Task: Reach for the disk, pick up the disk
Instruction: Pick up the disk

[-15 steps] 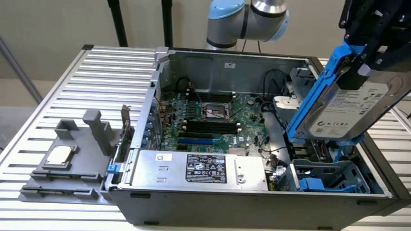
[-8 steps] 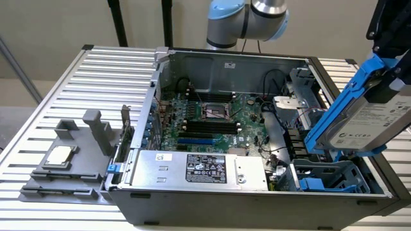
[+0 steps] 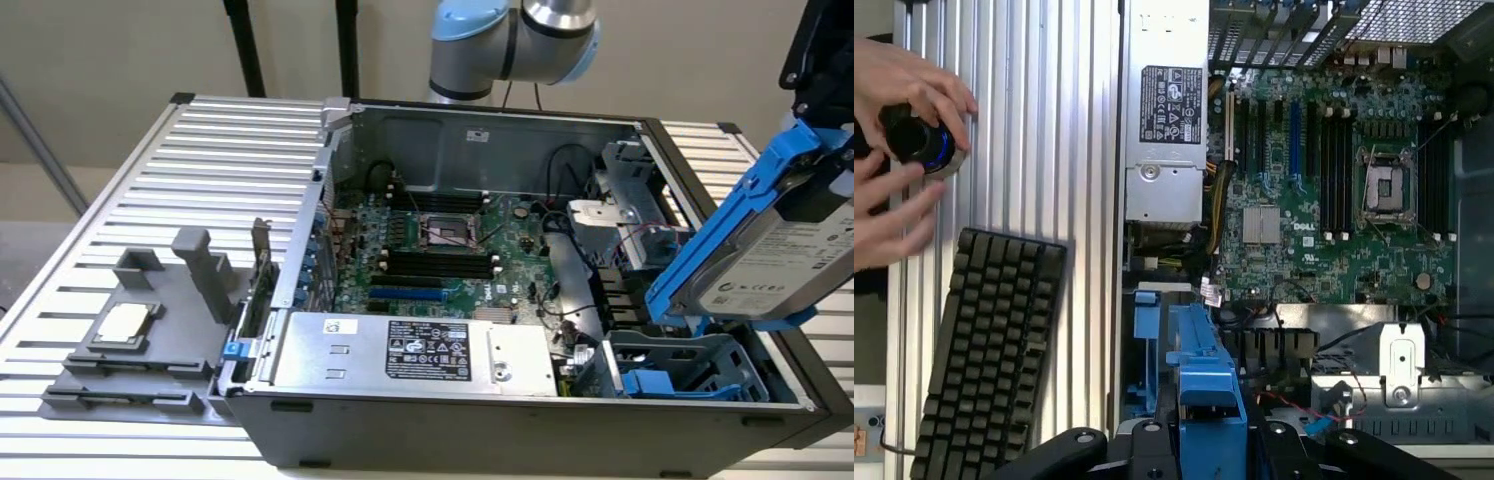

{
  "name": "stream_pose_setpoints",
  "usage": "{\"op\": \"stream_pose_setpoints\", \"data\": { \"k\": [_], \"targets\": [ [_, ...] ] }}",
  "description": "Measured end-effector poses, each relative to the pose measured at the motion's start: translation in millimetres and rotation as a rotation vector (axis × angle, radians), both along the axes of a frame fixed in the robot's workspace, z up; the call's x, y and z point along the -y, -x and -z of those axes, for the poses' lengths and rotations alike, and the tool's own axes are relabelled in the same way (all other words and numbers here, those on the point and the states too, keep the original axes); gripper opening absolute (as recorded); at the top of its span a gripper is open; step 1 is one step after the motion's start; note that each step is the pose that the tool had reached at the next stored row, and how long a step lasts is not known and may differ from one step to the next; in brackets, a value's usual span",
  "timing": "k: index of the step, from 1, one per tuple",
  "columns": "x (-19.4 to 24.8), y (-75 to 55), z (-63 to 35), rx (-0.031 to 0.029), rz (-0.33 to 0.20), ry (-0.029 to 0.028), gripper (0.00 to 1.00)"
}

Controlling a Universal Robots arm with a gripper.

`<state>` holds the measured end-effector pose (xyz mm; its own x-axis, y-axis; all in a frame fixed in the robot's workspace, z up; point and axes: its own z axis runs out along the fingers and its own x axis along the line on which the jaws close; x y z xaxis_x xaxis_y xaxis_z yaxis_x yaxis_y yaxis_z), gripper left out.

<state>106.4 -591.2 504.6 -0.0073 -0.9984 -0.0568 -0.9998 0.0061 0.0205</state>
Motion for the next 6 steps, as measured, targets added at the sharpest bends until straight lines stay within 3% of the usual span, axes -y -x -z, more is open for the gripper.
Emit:
{"op": "stream_pose_setpoints", "data": {
  "k": [6],
  "targets": [
    [0.0, 0.0, 0.0, 0.0, 0.0, 0.0, 0.33]
  ]
}}
